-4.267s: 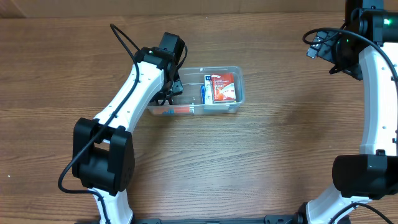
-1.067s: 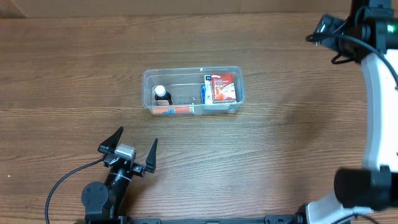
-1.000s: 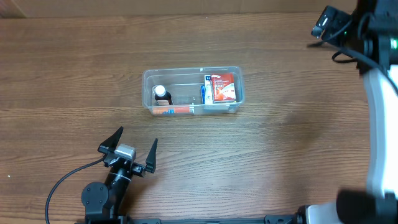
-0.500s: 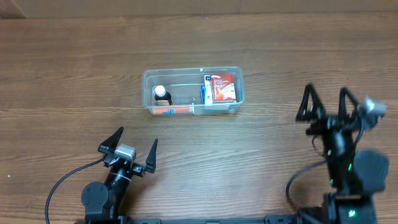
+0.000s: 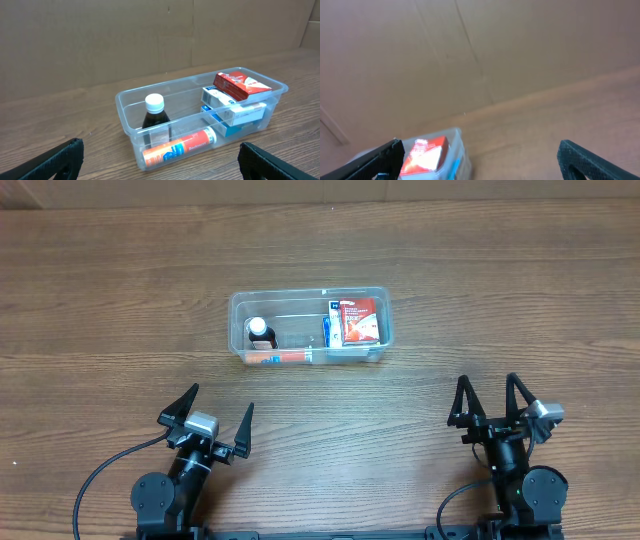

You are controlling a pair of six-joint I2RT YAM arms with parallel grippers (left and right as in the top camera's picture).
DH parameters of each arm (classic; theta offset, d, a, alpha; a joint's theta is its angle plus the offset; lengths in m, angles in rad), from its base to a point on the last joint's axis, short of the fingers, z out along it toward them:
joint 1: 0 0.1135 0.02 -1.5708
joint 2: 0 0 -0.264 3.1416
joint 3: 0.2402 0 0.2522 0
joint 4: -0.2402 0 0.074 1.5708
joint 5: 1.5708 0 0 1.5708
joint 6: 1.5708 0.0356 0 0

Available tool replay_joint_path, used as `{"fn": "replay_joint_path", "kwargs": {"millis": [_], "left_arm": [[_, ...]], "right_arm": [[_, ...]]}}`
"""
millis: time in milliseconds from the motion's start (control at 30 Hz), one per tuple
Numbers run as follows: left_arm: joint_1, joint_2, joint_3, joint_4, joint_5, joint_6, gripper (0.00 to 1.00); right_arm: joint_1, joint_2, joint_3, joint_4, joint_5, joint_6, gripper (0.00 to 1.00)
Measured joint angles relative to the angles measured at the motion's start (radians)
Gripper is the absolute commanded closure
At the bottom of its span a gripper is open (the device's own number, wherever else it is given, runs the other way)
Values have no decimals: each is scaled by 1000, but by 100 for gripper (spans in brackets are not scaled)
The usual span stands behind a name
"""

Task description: Pack container

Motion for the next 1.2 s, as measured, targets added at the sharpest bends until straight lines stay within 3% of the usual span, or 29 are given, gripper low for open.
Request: {"fn": "replay_joint_path", "kwargs": {"millis": [200,400,567,1200], "left_arm": [[0,0,0,0,0,0,0],[0,0,0,0,0,0,0],[0,0,0,0,0,0,0],[0,0,0,0,0,0,0]], "right_arm": [[0,-9,-1,-103,3,-50,0],[1,-9,-1,-95,-100,-322,0],[1,-9,-1,-91,-164,-462,0],[1,-9,-1,-89,-182,-515,0]]}}
